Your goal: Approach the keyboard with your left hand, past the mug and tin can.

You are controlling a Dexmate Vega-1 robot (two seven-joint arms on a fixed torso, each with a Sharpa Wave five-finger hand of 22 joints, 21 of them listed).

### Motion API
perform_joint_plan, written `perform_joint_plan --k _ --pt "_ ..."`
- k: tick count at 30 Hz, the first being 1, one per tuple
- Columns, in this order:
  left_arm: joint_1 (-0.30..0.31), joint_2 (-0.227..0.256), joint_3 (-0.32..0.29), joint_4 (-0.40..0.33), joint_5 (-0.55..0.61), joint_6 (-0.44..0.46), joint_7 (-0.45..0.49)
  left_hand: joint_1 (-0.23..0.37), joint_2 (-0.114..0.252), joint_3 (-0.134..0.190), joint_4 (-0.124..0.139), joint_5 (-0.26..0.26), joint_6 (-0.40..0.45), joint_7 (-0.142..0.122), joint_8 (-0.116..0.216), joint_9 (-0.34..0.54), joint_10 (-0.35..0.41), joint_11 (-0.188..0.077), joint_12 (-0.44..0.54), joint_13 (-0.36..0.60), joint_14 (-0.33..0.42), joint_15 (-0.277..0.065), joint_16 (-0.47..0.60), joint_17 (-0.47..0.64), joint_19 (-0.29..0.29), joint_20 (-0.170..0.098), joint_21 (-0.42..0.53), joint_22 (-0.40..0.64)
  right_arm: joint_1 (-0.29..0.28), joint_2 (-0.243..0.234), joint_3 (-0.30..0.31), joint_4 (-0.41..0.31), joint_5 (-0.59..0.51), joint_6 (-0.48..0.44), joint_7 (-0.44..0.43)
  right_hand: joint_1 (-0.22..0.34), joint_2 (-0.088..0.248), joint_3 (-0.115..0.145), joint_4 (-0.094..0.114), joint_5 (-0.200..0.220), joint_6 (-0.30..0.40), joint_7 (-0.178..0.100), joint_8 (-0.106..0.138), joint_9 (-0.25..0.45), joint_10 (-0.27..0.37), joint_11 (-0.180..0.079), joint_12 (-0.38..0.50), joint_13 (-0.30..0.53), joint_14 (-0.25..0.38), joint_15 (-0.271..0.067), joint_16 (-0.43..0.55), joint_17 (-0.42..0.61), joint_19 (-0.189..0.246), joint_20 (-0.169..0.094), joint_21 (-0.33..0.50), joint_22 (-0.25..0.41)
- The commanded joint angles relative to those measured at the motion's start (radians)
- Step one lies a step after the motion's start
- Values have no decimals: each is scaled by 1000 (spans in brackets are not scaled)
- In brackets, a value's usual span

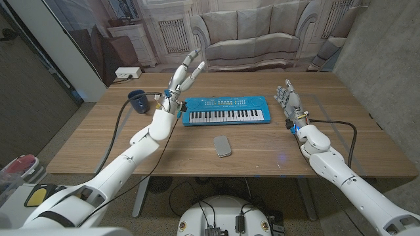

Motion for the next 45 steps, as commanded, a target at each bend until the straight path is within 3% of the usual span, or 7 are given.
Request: perform_joint_plan --k 1,15,45 --pt "-35 17 47 -1 85 62 56 6 6 2 -6 6 8 0 -2 4 10 -1 -1 5 9 -2 -3 1 -6 -38 1 4 -14 -4 5 -9 -2 7 -5 3 7 -4 -2 2 4 0 4 4 3 -1 6 4 8 2 2 3 9 -18 -3 1" --pt "-59 51 93 -22 113 110 59 11 9 0 -7 7 17 0 -2 4 11 1 -4 6 9 -2 -5 1 -8 -38 -1 4 -16 -5 6 -13 -2 9 -5 4 9 -6 -3 2 4 1 4 4 5 2 6 4 8 1 2 3 10 -19 -7 1" --pt "-111 96 208 -62 341 247 187 17 12 -4 -8 9 28 -6 -4 4 17 -3 -7 6 11 -5 -6 1 -12 -39 -3 4 -32 -10 18 -25 -1 15 -18 4 11 -9 -4 2 4 1 3 4 5 1 6 4 9 2 1 3 13 -19 -14 1"
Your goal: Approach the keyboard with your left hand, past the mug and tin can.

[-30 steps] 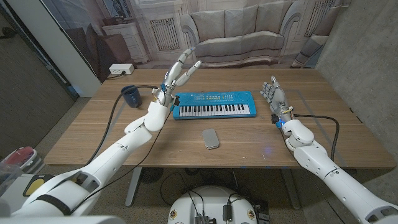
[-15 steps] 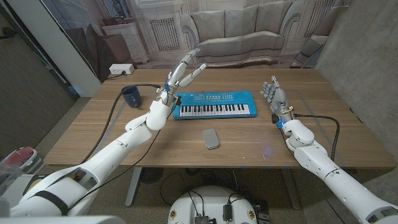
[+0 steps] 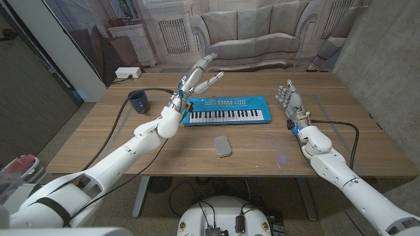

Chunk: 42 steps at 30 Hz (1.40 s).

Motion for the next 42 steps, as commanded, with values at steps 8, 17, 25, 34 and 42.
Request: perform_joint_plan --k 8,17,25,34,42 --pt "-37 18 69 -22 83 101 24 10 5 -3 -5 7 20 1 -2 4 17 -2 0 6 11 -5 2 2 -4 -40 -3 4 -23 -13 12 -26 5 -4 -9 -1 6 -6 0 2 4 2 3 4 5 3 5 4 5 -2 1 3 10 -22 -5 2" --pt "-62 13 103 0 94 135 10 12 6 -4 -6 8 27 0 -1 4 22 -2 0 6 17 -6 4 2 -4 -40 -3 4 -34 -17 16 -39 6 -8 -17 -1 7 -7 0 2 5 1 3 4 5 1 5 4 6 -3 1 3 11 -23 -7 2" --pt "-84 8 133 23 105 151 9 14 7 -5 -6 8 33 -1 -1 4 29 -3 1 6 21 -7 4 1 -2 -42 -2 4 -40 -18 21 -45 9 -9 -22 -1 8 -8 0 2 5 1 3 4 5 1 5 4 6 -2 1 3 12 -23 -9 2" --pt "-107 8 160 45 117 159 10 16 7 -7 -6 9 41 -4 0 4 35 -8 1 6 26 -9 5 1 -1 -42 -2 4 -34 -12 19 -35 8 -6 -21 -1 9 -8 -1 2 5 0 4 4 5 1 5 4 6 -2 1 3 12 -22 -11 2" --pt "-115 14 173 46 120 183 -5 18 7 -9 -7 10 48 -4 1 4 40 -9 1 6 28 -10 5 1 1 -42 -2 4 -30 -10 19 -31 8 -4 -20 0 10 -9 -1 2 5 0 3 4 6 2 5 4 6 -1 1 3 13 -22 -13 2"
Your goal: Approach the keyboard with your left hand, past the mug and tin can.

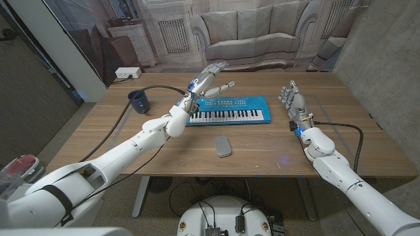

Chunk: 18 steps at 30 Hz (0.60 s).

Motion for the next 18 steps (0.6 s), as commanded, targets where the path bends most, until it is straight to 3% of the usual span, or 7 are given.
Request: perform_joint_plan --k 1,18 --pt "-30 7 43 18 11 33 -18 10 -1 -1 2 6 8 0 0 4 12 -1 1 6 9 -1 5 2 0 -42 -2 4 6 4 0 8 0 2 1 4 6 -5 3 2 6 1 3 4 6 2 5 4 6 -1 1 3 5 -22 -2 2" --pt "-43 27 74 -7 34 78 -87 11 -2 -7 2 7 20 -5 0 4 21 -1 1 6 22 -2 7 2 5 -41 -1 4 8 8 -2 13 -2 7 0 5 8 -6 2 2 5 0 3 4 5 0 5 4 7 -2 1 3 7 -22 -6 2"
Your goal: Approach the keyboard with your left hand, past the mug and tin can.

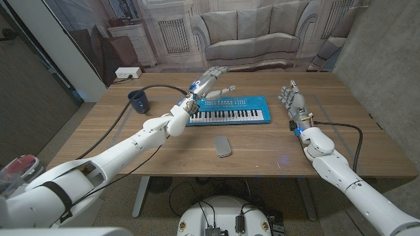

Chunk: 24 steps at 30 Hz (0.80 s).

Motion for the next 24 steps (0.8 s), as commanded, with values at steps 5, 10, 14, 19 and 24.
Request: perform_joint_plan --k 5,10,14,19,24 --pt "-4 21 29 -37 24 51 -62 7 1 -9 2 8 18 0 1 4 13 -2 2 6 22 -7 8 2 5 -41 -1 4 -9 2 2 -1 -1 11 -3 1 4 -3 -3 2 4 0 3 4 5 0 4 4 6 -1 0 3 8 -22 -2 2" --pt "0 29 34 -49 34 69 -78 8 1 -16 3 9 56 -7 10 4 49 -6 11 6 34 -15 9 2 11 -42 1 4 -15 1 4 -3 1 13 -3 2 5 -3 -3 2 4 1 3 4 5 1 4 4 6 -2 0 3 8 -22 -3 2" --pt "6 35 35 -60 40 80 -86 9 1 -17 4 10 58 -7 10 4 52 -3 10 6 36 -15 9 2 15 -42 2 4 -15 2 4 0 3 13 0 2 5 -3 -3 2 4 0 3 4 5 1 4 4 7 -2 0 3 9 -22 -4 2" --pt "10 43 36 -75 43 91 -103 9 1 -18 4 10 60 -7 9 4 54 -3 10 6 37 -15 9 2 16 -42 2 4 -11 3 2 8 4 14 7 3 6 -4 -3 2 5 0 3 4 5 -2 4 4 6 -1 0 3 9 -22 -5 2" --pt "16 52 35 -89 46 100 -116 10 1 -20 4 11 63 -9 8 4 55 -7 9 6 39 -16 8 2 17 -42 2 4 -10 3 -1 11 4 13 11 4 7 -4 -4 2 4 0 3 4 5 1 4 4 7 0 0 3 9 -22 -6 2"
